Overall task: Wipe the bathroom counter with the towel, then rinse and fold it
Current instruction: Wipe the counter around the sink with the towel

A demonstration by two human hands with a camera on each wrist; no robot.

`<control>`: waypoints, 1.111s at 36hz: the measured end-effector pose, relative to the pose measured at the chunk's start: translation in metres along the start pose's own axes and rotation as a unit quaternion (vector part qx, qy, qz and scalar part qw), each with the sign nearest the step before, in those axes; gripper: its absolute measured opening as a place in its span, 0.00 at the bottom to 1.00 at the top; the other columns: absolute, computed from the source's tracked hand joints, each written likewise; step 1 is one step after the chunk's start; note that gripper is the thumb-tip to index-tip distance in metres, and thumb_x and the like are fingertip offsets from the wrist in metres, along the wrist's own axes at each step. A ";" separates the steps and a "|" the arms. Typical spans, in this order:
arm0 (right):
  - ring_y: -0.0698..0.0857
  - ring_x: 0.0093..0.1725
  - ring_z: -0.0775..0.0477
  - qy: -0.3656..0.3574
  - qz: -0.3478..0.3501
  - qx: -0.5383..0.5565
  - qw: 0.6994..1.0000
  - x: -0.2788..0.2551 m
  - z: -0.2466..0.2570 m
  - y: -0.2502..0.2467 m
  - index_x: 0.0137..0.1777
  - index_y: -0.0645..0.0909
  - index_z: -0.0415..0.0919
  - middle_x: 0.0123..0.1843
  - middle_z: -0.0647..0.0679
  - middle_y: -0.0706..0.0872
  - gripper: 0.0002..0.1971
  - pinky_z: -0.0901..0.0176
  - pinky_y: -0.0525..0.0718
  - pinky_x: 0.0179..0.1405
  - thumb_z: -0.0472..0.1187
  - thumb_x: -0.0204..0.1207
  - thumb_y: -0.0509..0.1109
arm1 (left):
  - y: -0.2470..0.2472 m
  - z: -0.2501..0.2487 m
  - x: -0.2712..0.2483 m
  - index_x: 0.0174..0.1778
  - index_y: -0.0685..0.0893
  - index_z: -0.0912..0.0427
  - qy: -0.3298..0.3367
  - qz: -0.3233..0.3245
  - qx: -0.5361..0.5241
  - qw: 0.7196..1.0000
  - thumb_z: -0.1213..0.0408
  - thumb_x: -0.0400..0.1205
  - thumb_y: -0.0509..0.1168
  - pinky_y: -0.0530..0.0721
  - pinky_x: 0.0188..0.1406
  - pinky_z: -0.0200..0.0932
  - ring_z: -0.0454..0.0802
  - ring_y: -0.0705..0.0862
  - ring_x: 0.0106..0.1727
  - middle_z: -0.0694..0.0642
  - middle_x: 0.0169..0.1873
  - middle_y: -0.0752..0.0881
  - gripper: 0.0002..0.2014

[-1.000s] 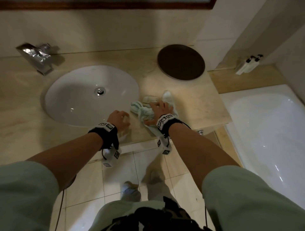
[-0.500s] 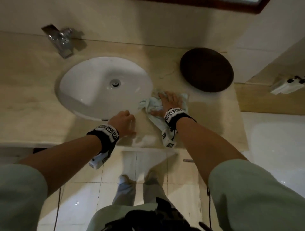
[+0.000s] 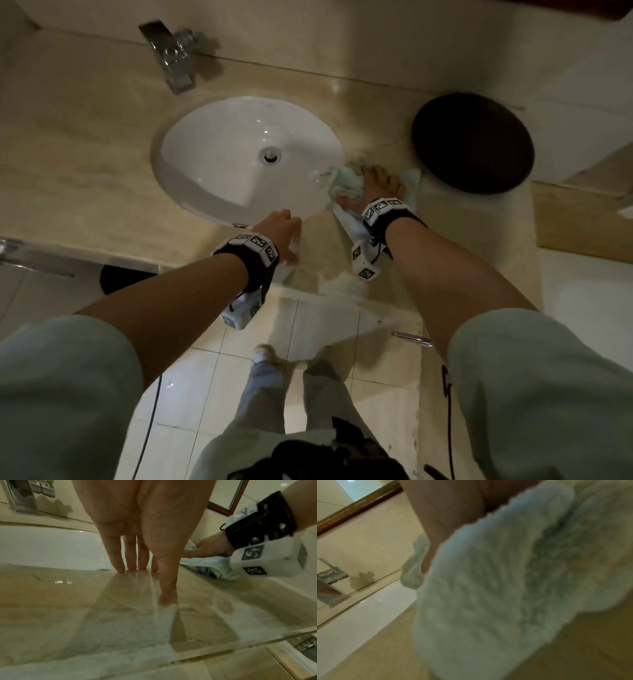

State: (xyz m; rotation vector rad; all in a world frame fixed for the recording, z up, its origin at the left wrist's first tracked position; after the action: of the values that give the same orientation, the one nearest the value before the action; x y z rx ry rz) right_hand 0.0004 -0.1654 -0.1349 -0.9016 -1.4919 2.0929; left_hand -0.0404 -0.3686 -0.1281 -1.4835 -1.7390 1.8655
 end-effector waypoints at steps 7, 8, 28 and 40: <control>0.67 0.74 0.38 0.010 -0.031 0.010 0.999 -0.056 -0.023 0.007 0.79 0.62 0.53 0.78 0.48 0.66 0.46 0.43 0.61 0.73 0.75 0.63 0.65 | 0.003 -0.007 0.001 0.67 0.72 0.62 -0.019 0.022 0.038 0.999 0.52 0.71 0.76 0.76 0.63 0.57 0.64 0.72 0.65 0.63 0.63 0.71 0.33; 0.67 0.74 0.38 0.020 -0.033 0.008 0.999 -0.065 -0.031 0.007 0.79 0.62 0.53 0.78 0.48 0.66 0.46 0.43 0.61 0.73 0.75 0.63 0.66 | 0.004 -0.008 0.002 0.67 0.71 0.62 -0.020 0.025 0.045 0.998 0.52 0.71 0.76 0.75 0.64 0.57 0.64 0.71 0.65 0.64 0.63 0.71 0.34; 0.55 0.80 0.34 0.360 -0.065 0.150 0.918 -0.164 -0.180 0.001 0.83 0.50 0.54 0.82 0.43 0.57 0.48 0.29 0.48 0.78 0.69 0.67 0.67 | 0.012 -0.010 0.001 0.65 0.70 0.63 -0.041 0.030 0.062 0.997 0.60 0.76 0.72 0.75 0.65 0.62 0.65 0.70 0.64 0.64 0.63 0.66 0.26; 0.55 0.80 0.32 0.136 0.028 0.099 0.985 -0.090 -0.006 0.029 0.81 0.57 0.49 0.82 0.42 0.56 0.46 0.27 0.48 0.77 0.72 0.68 0.65 | 0.015 -0.005 0.003 0.70 0.69 0.65 -0.045 0.011 0.011 0.999 0.62 0.76 0.73 0.73 0.66 0.59 0.68 0.67 0.68 0.66 0.68 0.66 0.29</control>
State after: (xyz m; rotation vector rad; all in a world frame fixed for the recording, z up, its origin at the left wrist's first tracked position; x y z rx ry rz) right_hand 0.0688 -0.2304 -0.1401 -1.1098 -1.1119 2.0160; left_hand -0.0314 -0.3676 -0.1417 -1.4366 -1.7410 1.9844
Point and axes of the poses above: each hand's wrist, its own x-axis towards the middle knuckle, its own y-axis out of the palm, z = x × y, the point moved 10 cm from there along x, towards the middle knuckle
